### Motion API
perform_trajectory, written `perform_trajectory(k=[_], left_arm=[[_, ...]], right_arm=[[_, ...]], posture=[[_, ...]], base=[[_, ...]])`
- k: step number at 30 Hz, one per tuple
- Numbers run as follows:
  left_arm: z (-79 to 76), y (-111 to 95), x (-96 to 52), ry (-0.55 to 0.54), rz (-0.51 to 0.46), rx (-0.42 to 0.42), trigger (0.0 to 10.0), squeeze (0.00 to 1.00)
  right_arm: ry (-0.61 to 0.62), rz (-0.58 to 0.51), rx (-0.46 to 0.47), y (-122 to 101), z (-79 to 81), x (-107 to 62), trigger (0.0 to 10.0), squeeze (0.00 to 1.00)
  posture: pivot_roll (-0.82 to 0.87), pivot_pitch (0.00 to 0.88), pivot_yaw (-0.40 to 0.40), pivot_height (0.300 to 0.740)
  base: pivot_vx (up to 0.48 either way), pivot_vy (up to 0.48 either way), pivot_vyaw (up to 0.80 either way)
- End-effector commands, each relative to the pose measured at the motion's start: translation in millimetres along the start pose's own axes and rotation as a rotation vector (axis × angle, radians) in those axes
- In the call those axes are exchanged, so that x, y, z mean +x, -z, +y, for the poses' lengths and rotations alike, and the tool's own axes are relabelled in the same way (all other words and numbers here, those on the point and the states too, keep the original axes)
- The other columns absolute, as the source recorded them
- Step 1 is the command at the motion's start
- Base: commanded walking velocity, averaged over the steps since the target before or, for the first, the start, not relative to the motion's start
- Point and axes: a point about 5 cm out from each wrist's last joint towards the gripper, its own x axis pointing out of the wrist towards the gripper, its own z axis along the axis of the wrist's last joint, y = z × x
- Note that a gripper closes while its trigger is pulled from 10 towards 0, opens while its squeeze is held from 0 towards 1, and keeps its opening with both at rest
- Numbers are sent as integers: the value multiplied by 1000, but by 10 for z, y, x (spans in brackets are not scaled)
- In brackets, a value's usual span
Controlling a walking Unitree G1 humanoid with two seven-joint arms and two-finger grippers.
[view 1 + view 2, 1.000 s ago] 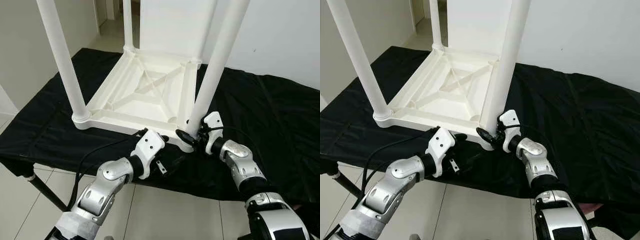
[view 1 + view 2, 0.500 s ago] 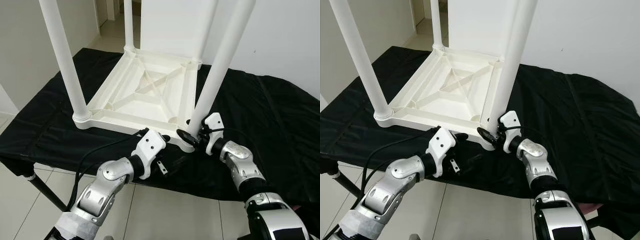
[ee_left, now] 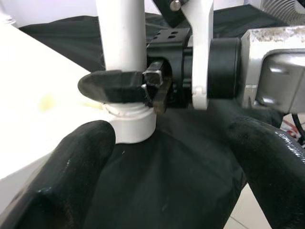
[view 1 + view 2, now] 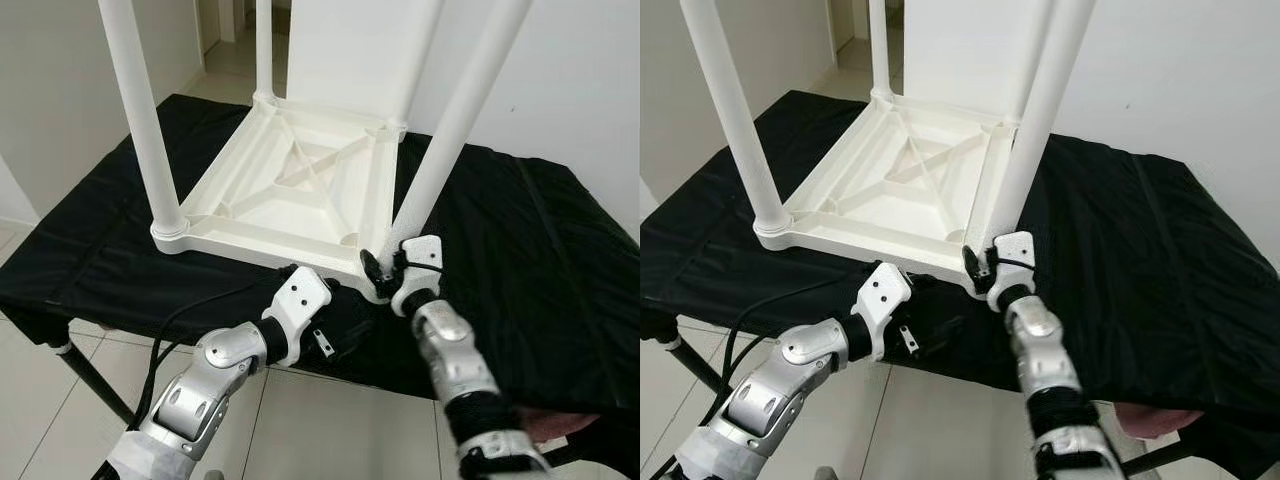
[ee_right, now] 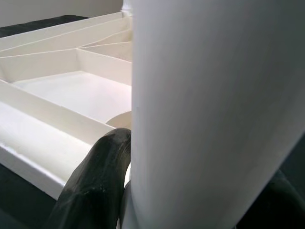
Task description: Building children table
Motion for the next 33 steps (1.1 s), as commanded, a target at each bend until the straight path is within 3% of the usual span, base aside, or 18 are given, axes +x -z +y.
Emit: perform_trajectory(k=[1, 8, 9, 10, 13, 19, 20, 26, 28, 31, 33], left_arm=[[-47, -12, 19, 48, -3, -2, 10000, 0], [-55, -16, 26, 49, -5, -3, 10000, 0], [-57, -15, 26, 50, -5, -5, 10000, 0], [-60, -14, 29, 51, -6, -7, 10000, 0], [-65, -13, 35, 51, -6, -8, 10000, 0], [-60, -7, 27, 47, -5, -7, 10000, 0], [-54, 1, 8, 44, -2, -7, 10000, 0], [-38, 4, -4, 42, 3, -4, 10000, 0], [-30, -3, 0, 43, 3, 0, 10000, 0], [-30, -3, 0, 43, 3, 0, 10000, 0], [-24, -18, 4, 45, 2, 3, 10000, 0]], right_arm=[[117, 82, 24, 143, 69, -95, 10000, 0], [164, 86, 56, 127, 160, -119, 10000, 0], [169, 84, 62, 105, 138, -118, 10000, 153], [160, 72, 75, 83, 103, -119, 10000, 1000], [121, 61, 87, 48, 56, -135, 10000, 1000], [-31, 64, 9, -7, -98, -161, 10000, 1000], [-145, 63, -75, -31, -213, -164, 10000, 0], [-296, 54, -116, -83, -337, -111, 10000, 0], [-380, 47, -133, -101, -329, -63, 10000, 0], [-380, 47, -133, -101, -329, -63, 10000, 0], [-477, 62, -120, -95, -276, 4, 10000, 0]], posture=[[-41, 0, -81, 740], [-45, 0, -77, 740], [-45, 0, -77, 740], [-45, 0, -79, 740], [-44, 0, -82, 740], [-40, 0, -84, 740], [-40, 0, -80, 740], [-39, 0, -75, 740], [-35, 0, -71, 740], [-35, 0, -71, 740], [-23, 0, -70, 740]], base=[[0, 0, 0], [0, 0, 0], [0, 0, 0], [0, 0, 0], [0, 0, 0], [0, 0, 0], [0, 0, 0], [0, 0, 0], [0, 0, 0], [0, 0, 0], [0, 0, 0]])
